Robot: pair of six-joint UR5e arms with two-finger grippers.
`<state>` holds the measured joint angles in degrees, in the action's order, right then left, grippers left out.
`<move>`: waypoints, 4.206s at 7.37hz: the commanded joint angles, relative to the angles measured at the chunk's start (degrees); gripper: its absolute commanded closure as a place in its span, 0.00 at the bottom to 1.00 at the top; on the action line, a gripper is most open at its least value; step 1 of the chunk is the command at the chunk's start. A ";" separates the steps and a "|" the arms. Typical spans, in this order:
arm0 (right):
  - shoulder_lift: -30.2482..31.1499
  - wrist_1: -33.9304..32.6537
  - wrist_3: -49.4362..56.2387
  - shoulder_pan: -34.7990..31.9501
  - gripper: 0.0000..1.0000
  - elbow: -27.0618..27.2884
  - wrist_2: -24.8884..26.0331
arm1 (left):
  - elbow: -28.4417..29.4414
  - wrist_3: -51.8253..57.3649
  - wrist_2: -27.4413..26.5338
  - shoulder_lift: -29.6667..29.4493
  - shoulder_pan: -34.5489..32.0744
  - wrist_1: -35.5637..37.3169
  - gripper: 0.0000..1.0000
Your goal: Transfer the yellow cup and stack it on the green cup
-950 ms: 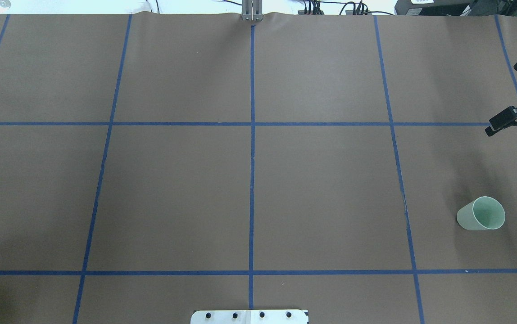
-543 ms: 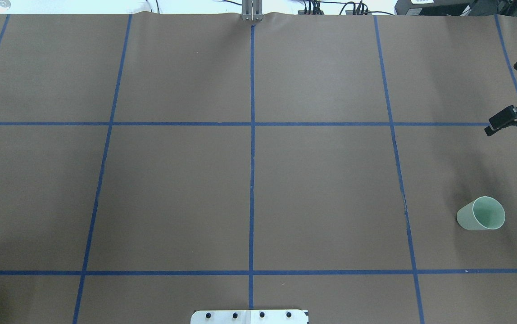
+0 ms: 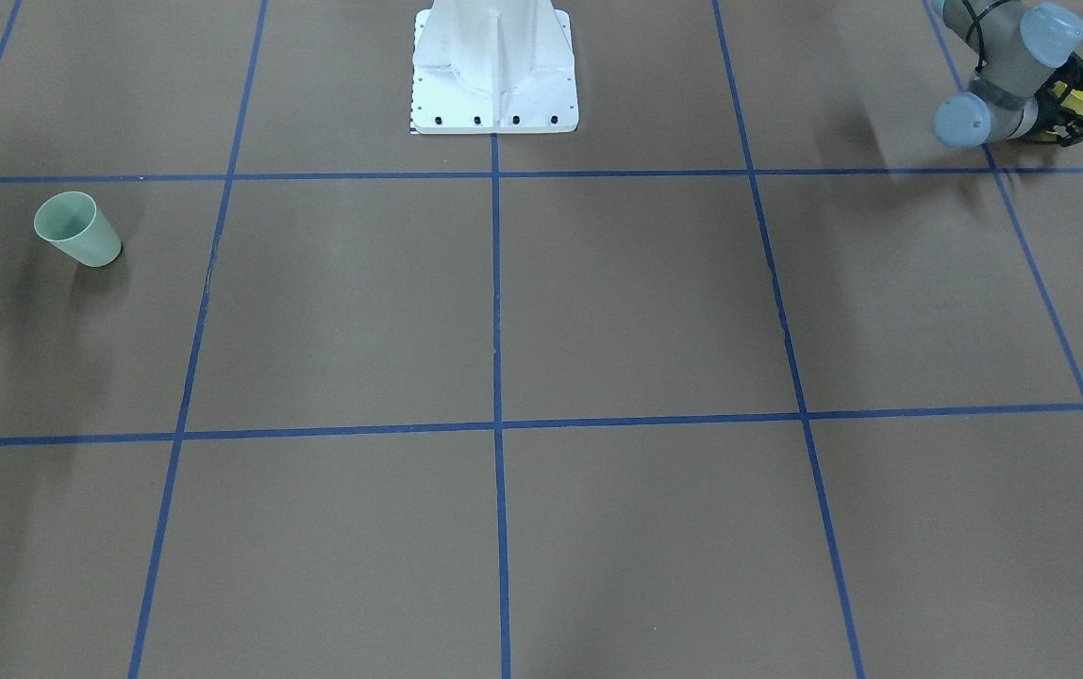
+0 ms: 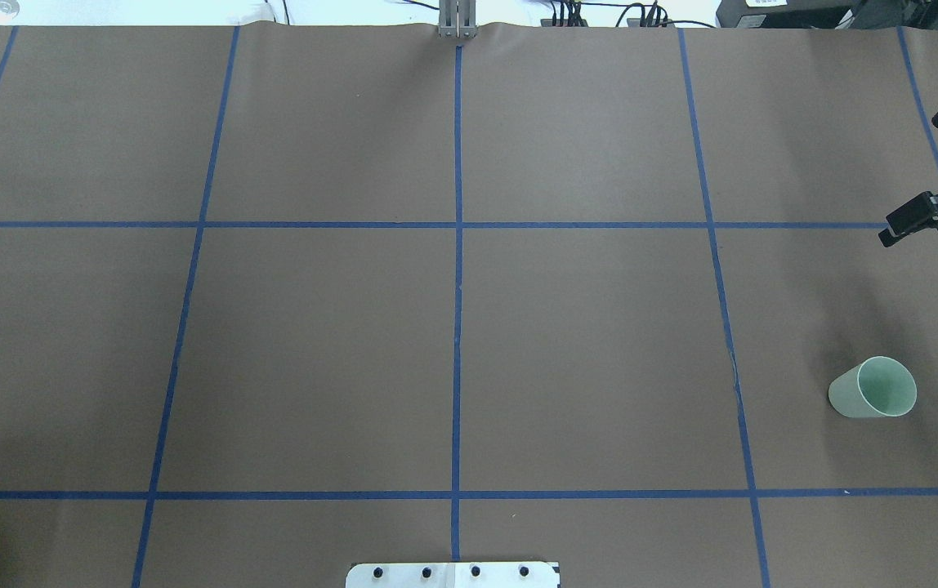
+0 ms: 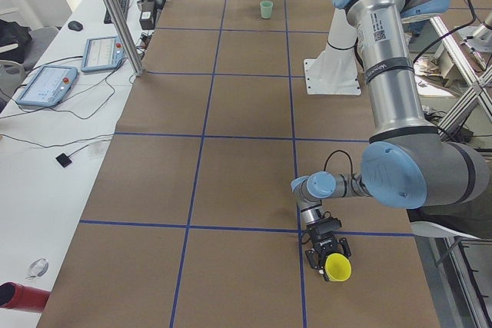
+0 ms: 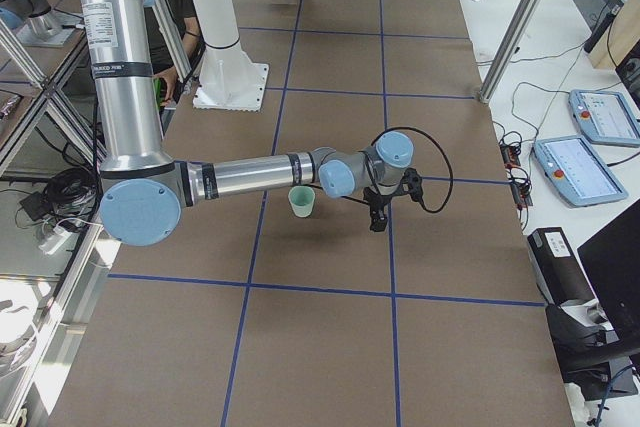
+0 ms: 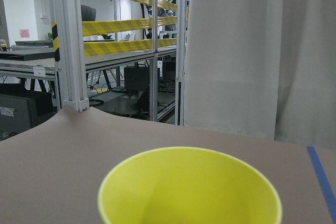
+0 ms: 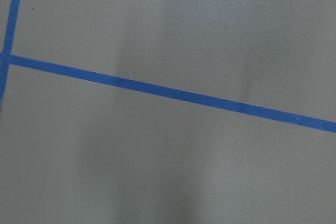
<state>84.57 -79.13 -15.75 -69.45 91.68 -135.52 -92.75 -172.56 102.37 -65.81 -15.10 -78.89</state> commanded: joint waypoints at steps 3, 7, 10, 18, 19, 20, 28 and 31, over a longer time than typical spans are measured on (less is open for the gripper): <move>-0.11 -0.06 -0.07 0.01 0.00 -0.10 -0.89 | -1.19 8.61 -0.60 4.70 -0.27 -0.30 0.43; -0.28 -0.06 -0.07 0.01 0.00 -0.27 -1.32 | -1.55 26.06 -18.28 4.73 -10.76 -3.18 0.42; -0.72 0.82 -0.33 0.01 0.00 0.08 -1.33 | 4.04 37.96 -38.95 -0.80 -17.75 -16.60 0.39; -3.18 0.82 -0.51 -0.07 0.00 -0.80 -0.89 | 10.99 80.92 -55.36 -41.72 -27.98 -39.64 0.38; -5.10 0.82 -2.16 -0.07 0.00 -0.89 -0.80 | 13.71 87.76 -54.48 -45.77 -24.05 -47.77 0.35; -7.99 0.82 -6.70 0.01 0.00 -1.24 -0.80 | 16.17 95.75 -51.17 -49.47 -22.70 -58.29 0.34; -21.73 12.30 -35.44 11.68 0.00 -0.63 0.16 | 17.34 142.80 -18.84 -62.42 -12.58 -76.15 0.34; -24.61 17.52 -41.09 17.75 0.00 -0.89 2.01 | 16.56 143.20 -15.45 -64.36 -9.95 -77.02 0.34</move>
<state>61.66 -63.03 -54.17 -54.12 90.95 -134.07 -75.80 -29.75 85.67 -129.48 -25.99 -155.26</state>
